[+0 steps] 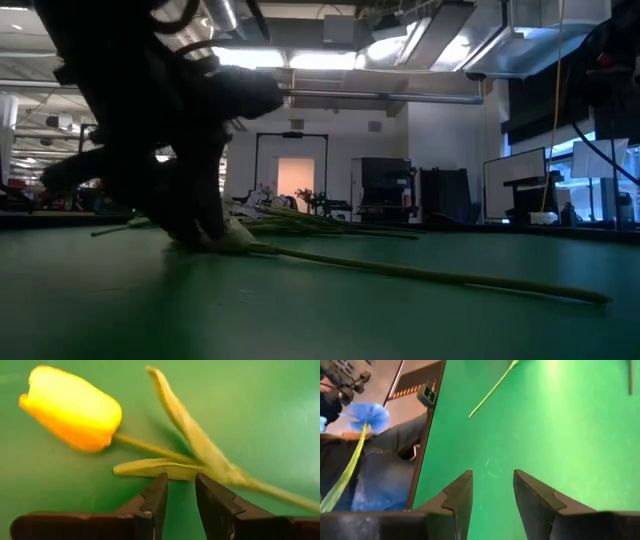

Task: Sort flowers into vase by color
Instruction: Put the bottom yellow flower into the blue vase

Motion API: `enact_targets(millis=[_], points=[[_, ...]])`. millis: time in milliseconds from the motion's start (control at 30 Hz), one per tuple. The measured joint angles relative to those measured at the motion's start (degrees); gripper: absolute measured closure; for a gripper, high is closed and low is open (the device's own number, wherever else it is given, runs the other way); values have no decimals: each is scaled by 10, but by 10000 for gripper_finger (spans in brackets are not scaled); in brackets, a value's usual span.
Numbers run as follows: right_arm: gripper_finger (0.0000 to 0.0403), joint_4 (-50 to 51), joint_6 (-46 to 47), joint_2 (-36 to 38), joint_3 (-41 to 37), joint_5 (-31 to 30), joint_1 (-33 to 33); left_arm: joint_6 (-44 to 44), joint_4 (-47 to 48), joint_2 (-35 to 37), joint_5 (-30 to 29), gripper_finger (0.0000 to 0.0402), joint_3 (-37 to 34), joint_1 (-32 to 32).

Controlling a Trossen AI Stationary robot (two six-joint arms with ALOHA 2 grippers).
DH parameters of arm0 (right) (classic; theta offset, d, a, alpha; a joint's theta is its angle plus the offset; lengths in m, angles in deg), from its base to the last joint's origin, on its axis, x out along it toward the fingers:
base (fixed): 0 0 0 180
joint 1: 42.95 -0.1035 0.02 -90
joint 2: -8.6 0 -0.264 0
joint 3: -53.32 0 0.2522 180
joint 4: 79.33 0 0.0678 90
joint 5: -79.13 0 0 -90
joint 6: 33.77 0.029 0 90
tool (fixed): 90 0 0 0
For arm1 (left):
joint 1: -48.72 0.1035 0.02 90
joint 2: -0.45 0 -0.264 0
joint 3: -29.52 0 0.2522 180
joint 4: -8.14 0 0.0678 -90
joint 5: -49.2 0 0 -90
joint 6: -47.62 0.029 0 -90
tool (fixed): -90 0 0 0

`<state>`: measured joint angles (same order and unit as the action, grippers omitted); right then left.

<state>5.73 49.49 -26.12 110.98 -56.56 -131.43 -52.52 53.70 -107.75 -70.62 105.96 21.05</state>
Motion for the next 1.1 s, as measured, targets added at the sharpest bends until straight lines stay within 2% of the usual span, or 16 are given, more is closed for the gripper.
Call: enact_targets(millis=[200,367,500,600,667,733,867,1000,1100], points=[[262,-61,-60,-19,0,-40,0,-13,-1,0,-64,305,-17,44],[262,-153,-168,-46,0,-67,0,15,4,4,-67,305,-49,104],[262,-217,-257,-67,0,-125,0,50,22,22,-51,305,-61,147],[262,-254,-304,-86,0,-173,8,76,36,51,-52,305,-62,158],[262,-279,-335,-103,0,-179,31,74,64,80,-61,305,-62,155],[262,-309,-364,-122,0,-171,64,45,85,101,-81,305,-61,142],[262,-355,-432,-163,0,-112,140,-35,81,107,-155,305,-61,101],[262,-388,-478,-200,0,-44,211,-111,74,66,-234,305,-61,85],[251,-423,-507,-221,0,10,254,-122,52,30,-244,305,-61,100]])
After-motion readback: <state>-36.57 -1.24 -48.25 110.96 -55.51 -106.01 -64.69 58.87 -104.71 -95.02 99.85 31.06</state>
